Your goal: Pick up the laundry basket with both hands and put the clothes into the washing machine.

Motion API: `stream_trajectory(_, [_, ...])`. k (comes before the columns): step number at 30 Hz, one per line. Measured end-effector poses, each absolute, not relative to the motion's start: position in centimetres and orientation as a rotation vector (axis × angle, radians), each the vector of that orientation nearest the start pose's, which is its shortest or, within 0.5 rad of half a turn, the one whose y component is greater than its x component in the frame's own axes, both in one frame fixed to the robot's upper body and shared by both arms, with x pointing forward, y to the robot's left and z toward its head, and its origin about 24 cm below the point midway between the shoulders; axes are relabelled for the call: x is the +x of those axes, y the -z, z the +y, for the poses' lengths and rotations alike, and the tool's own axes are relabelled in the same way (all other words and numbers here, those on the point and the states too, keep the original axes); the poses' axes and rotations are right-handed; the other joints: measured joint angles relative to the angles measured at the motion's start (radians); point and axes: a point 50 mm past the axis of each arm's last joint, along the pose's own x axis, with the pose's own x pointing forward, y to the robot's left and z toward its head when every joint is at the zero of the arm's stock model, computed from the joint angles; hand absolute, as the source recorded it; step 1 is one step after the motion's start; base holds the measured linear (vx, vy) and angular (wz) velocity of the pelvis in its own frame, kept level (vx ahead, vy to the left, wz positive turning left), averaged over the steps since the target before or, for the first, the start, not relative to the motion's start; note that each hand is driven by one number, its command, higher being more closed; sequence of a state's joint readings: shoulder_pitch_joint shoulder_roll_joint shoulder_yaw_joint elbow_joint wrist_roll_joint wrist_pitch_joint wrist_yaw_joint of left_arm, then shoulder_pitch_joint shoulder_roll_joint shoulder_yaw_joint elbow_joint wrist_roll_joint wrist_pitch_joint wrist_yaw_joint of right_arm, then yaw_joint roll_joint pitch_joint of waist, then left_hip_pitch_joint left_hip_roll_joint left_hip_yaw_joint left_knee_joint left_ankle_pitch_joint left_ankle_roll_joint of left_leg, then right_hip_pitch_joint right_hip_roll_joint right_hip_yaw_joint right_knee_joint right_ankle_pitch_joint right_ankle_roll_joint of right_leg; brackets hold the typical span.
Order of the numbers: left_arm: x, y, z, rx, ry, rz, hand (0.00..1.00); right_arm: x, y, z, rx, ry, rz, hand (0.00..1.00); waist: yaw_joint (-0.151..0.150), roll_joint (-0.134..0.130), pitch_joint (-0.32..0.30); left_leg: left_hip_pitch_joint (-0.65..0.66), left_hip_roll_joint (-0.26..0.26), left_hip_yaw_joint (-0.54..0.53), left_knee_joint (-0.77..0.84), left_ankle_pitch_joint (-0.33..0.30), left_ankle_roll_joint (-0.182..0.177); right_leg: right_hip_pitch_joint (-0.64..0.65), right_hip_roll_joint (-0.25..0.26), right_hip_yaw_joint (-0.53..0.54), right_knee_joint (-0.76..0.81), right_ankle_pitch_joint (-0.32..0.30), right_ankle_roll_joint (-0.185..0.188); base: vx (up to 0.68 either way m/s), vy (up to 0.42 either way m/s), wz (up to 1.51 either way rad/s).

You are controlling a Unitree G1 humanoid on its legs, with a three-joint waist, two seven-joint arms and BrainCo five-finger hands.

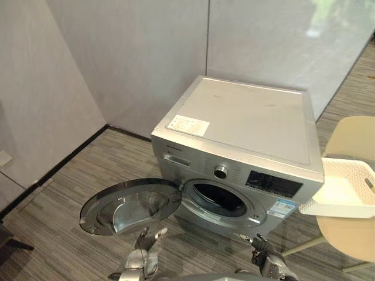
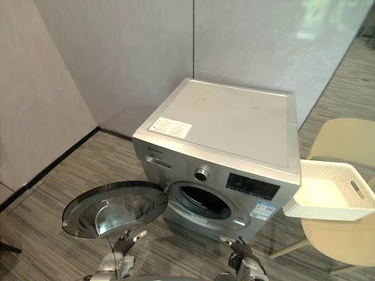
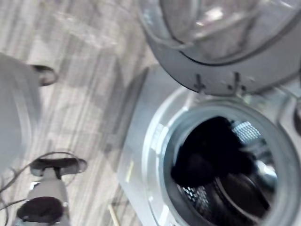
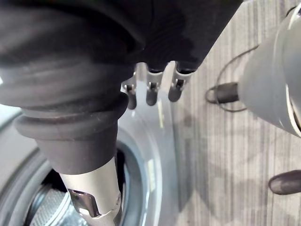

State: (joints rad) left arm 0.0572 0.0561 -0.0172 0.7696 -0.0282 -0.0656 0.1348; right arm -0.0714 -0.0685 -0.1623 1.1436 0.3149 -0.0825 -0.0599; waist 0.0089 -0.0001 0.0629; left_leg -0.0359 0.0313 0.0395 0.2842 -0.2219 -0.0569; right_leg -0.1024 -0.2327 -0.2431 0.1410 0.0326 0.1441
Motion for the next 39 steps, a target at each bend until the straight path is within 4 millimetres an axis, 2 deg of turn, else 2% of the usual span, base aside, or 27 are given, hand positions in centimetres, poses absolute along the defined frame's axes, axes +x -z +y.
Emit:
stream_trajectory(1, [17.8,10.7,16.8,0.057,-0.149,0.656,0.00,14.1,14.9,-20.4,0.250,0.406,0.941,0.00,0.002,0.015,0.000,-0.036,-0.002,0.003,0.056,-0.009,0.005,-0.028,0.004,0.023,-0.008,0.010,0.016,-0.12,0.080,-0.55])
stream_trajectory(2, [18.6,9.9,16.6,0.048,-0.144,0.596,0.00,13.8,14.9,-20.8,0.243,0.414,0.938,0.00,0.005,0.029,0.002,-0.041,-0.003,0.005,0.041,-0.006,0.041,-0.045,0.013,0.036,-0.013,0.019,0.026,-0.15,0.096,-0.62])
stream_trajectory(3, [18.9,9.5,16.8,0.058,-0.140,0.568,0.00,13.0,15.1,-20.9,0.242,0.424,0.958,0.00,-0.006,0.021,0.005,-0.031,-0.017,0.017,0.014,-0.003,0.045,-0.045,0.006,0.058,-0.031,0.022,0.032,-0.23,0.101,-0.41])
stream_trajectory(5, [18.8,9.6,16.5,0.059,-0.130,0.569,0.00,11.9,15.4,-21.0,0.233,0.431,0.985,0.00,-0.029,0.036,0.006,-0.026,-0.016,0.022,-0.021,0.012,0.064,-0.065,0.017,0.116,0.018,0.021,0.023,-0.15,0.022,-0.05])
stream_trajectory(6, [18.6,9.7,16.5,0.062,-0.127,0.577,0.00,11.0,15.7,-20.9,0.240,0.440,1.009,0.00,-0.040,0.019,0.003,-0.021,-0.013,0.015,-0.050,0.038,0.069,-0.083,0.035,0.191,0.134,-0.002,0.011,-0.11,-0.029,0.28])
stream_trajectory(7, [18.3,9.9,16.5,0.070,-0.120,0.586,0.00,10.3,15.9,-20.7,0.246,0.445,1.026,0.00,-0.044,0.019,0.004,-0.019,-0.014,0.003,-0.073,0.064,0.067,-0.084,0.044,0.233,0.226,-0.036,0.001,-0.09,-0.078,0.50])
stream_trajectory(9, [17.2,10.5,16.3,0.084,-0.093,0.622,0.00,9.7,16.0,-20.0,0.273,0.442,1.022,0.00,-0.040,-0.005,-0.004,-0.019,-0.017,-0.041,-0.109,0.110,0.048,-0.057,0.054,0.331,0.391,-0.173,-0.006,-0.03,-0.159,0.53])
stream_trajectory(11, [16.6,10.9,16.2,0.081,-0.075,0.646,0.00,9.7,15.9,-19.5,0.286,0.434,1.013,0.00,-0.040,-0.016,-0.009,-0.023,-0.018,-0.075,-0.113,0.132,0.031,-0.041,0.056,0.369,0.436,-0.220,-0.012,0.02,-0.223,0.50])
stream_trajectory(13, [15.7,11.6,16.1,0.077,-0.072,0.692,0.00,9.3,16.0,-19.7,0.287,0.439,1.023,0.00,-0.034,-0.028,-0.022,-0.012,-0.021,-0.111,-0.153,0.143,0.012,-0.044,0.068,0.369,0.438,-0.230,-0.010,-0.01,-0.215,0.38])
stream_trajectory(14, [14.9,12.2,15.6,0.070,-0.057,0.729,0.00,8.9,16.1,-19.9,0.295,0.453,1.027,0.00,-0.028,-0.014,-0.038,-0.010,-0.014,-0.129,-0.187,0.147,0.005,-0.041,0.080,0.370,0.402,-0.230,-0.011,0.01,-0.163,0.09])
stream_trajectory(16, [13.7,13.4,15.6,0.071,-0.042,0.804,0.00,9.8,15.8,-20.6,0.276,0.448,1.006,0.00,-0.017,0.015,-0.056,-0.049,0.005,-0.148,-0.212,0.188,-0.027,-0.041,0.097,0.366,0.288,-0.263,-0.048,0.00,-0.214,-0.14])
stream_trajectory(17, [12.2,14.7,16.0,0.080,-0.056,0.915,0.00,10.0,15.9,-20.6,0.271,0.438,1.017,0.00,-0.027,0.037,-0.058,-0.061,0.038,-0.169,-0.219,0.206,-0.042,-0.038,0.132,0.340,0.259,-0.249,-0.048,-0.07,-0.267,0.00])
stream_trajectory(19, [10.9,15.5,17.2,0.077,-0.112,0.994,0.00,9.0,16.2,-20.7,0.264,0.448,1.053,0.00,-0.026,0.026,-0.049,-0.039,0.082,-0.178,-0.211,0.225,-0.067,-0.002,0.170,0.312,0.257,-0.253,-0.045,-0.05,-0.193,0.20])
stream_trajectory(20, [10.9,15.5,18.1,0.086,-0.147,0.997,0.00,8.7,16.3,-20.4,0.262,0.438,1.067,0.00,-0.025,0.030,-0.042,-0.024,0.104,-0.181,-0.216,0.230,-0.075,0.017,0.188,0.294,0.259,-0.259,-0.055,-0.04,-0.166,0.15])
stream_trajectory(21, [10.9,15.4,18.8,0.085,-0.181,0.995,0.00,8.8,16.3,-20.1,0.239,0.410,1.074,0.00,-0.025,0.008,-0.046,-0.020,0.127,-0.184,-0.223,0.236,-0.087,0.017,0.209,0.286,0.262,-0.260,-0.065,-0.04,-0.172,0.12])
stream_trajectory(23, [10.8,15.3,19.5,0.061,-0.230,0.993,0.00,9.0,16.4,-19.7,0.211,0.370,1.078,0.00,-0.024,0.004,-0.043,-0.022,0.153,-0.194,-0.240,0.246,-0.109,0.011,0.239,0.270,0.262,-0.262,-0.080,-0.05,-0.169,0.05])
stream_trajectory(25, [10.6,15.4,19.4,0.020,-0.278,0.996,0.00,9.0,16.4,-19.7,0.177,0.342,1.081,0.00,-0.024,0.015,-0.041,-0.047,0.182,-0.205,-0.227,0.248,-0.111,0.004,0.269,0.246,0.261,-0.261,-0.121,-0.05,-0.155,0.13])
stream_trajectory(26, [10.7,15.4,19.2,0.003,-0.286,0.995,0.00,9.1,16.3,-19.9,0.170,0.342,1.074,0.00,-0.025,0.018,-0.040,-0.065,0.186,-0.206,-0.219,0.252,-0.101,0.000,0.272,0.237,0.260,-0.263,-0.125,-0.08,-0.109,0.36])
stream_trajectory(27, [11.0,15.4,18.7,-0.032,-0.292,0.986,0.00,9.1,16.2,-20.2,0.156,0.342,1.069,0.00,-0.026,0.017,-0.038,-0.092,0.177,-0.161,-0.211,0.286,-0.035,-0.010,0.258,0.216,0.260,-0.268,-0.137,-0.05,-0.042,0.82])
stream_trajectory(28, [11.7,15.1,18.3,-0.044,-0.286,0.961,0.00,8.9,16.2,-20.6,0.151,0.359,1.072,0.00,-0.031,0.004,-0.026,-0.101,0.150,-0.032,-0.219,0.369,0.046,-0.003,0.215,0.181,0.254,-0.270,-0.141,-0.03,-0.024,1.09])
stream_trajectory(29, [12.4,14.7,17.9,-0.058,-0.280,0.924,0.00,8.8,16.1,-21.3,0.133,0.368,1.074,0.00,-0.032,-0.002,-0.018,-0.104,0.133,0.082,-0.222,0.403,0.059,0.005,0.191,0.153,0.246,-0.270,-0.140,0.00,0.010,1.03])
stream_trajectory(30, [12.8,14.4,17.6,-0.067,-0.275,0.899,0.00,8.8,16.0,-21.8,0.116,0.371,1.071,0.00,-0.032,0.011,-0.009,-0.105,0.127,0.152,-0.215,0.401,0.059,0.010,0.185,0.137,0.242,-0.271,-0.142,-0.02,0.015,0.81])
stream_trajectory(31, [13.4,13.8,17.1,-0.085,-0.270,0.851,0.00,8.8,15.8,-22.8,0.093,0.386,1.068,0.00,-0.023,0.048,0.004,-0.107,0.123,0.232,-0.217,0.383,0.051,0.012,0.182,0.113,0.242,-0.276,-0.143,-0.01,0.053,0.59])
stream_trajectory(32, [14.0,12.7,17.3,-0.100,-0.284,0.779,0.00,9.0,15.5,-24.0,0.070,0.408,1.057,0.00,-0.015,0.087,0.008,-0.106,0.111,0.223,-0.226,0.342,0.031,0.007,0.179,0.104,0.242,-0.280,-0.146,0.01,0.075,0.41])
stream_trajectory(33, [14.2,12.0,17.8,-0.109,-0.308,0.735,0.00,9.2,15.4,-24.3,0.062,0.412,1.051,0.00,-0.009,0.093,0.010,-0.106,0.093,0.193,-0.229,0.326,0.011,0.003,0.172,0.106,0.242,-0.280,-0.149,0.05,0.113,-0.09])
stream_trajectory(35, [14.4,8.7,20.8,-0.128,-0.468,0.540,0.00,9.5,15.3,-24.4,0.064,0.414,1.042,0.00,0.019,0.093,0.008,-0.091,0.019,0.059,-0.201,0.277,0.020,-0.006,0.147,0.134,0.239,-0.279,-0.149,0.19,0.123,-0.23])
stream_trajectory(39, [14.3,4.2,25.9,-0.094,-0.704,0.313,0.00,9.9,15.5,-23.3,0.105,0.409,1.031,0.00,0.052,0.068,0.023,-0.094,0.004,0.032,-0.149,0.255,0.017,0.009,0.129,0.168,0.223,-0.270,-0.121,0.15,0.010,-0.22])
